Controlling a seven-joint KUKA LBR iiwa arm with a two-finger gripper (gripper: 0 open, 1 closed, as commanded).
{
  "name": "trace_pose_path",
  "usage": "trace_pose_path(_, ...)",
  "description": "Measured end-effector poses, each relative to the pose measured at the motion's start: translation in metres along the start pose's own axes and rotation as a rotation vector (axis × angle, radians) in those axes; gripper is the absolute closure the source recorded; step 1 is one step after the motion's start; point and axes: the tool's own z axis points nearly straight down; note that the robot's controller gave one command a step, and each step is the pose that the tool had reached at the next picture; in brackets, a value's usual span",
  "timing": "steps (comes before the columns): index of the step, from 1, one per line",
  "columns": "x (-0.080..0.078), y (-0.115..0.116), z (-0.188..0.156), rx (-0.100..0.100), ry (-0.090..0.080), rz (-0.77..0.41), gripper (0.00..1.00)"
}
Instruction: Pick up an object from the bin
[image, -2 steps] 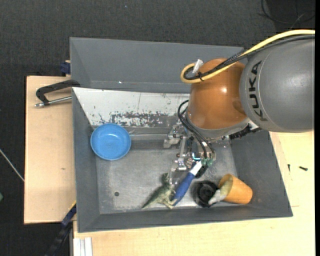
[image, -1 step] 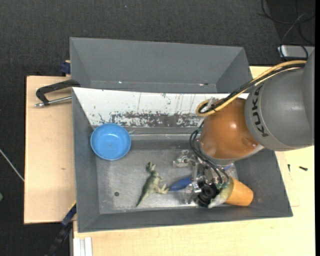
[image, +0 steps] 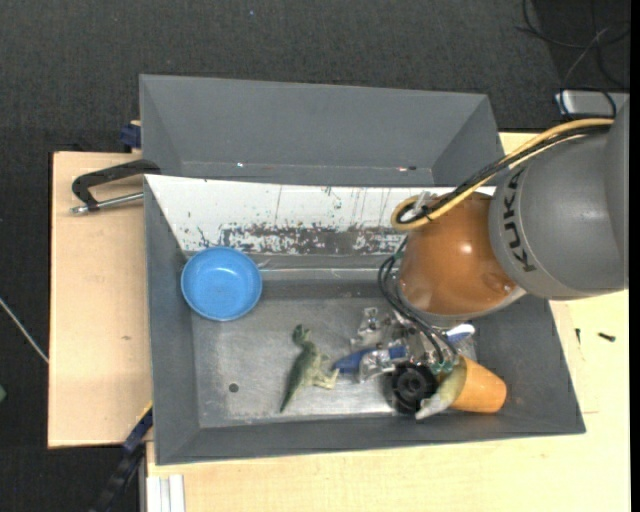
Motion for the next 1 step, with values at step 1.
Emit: trace_pose_path(1, -0.0090, -0.0012, -0.1665, 0.001, 0.003, 0.003, 1.00)
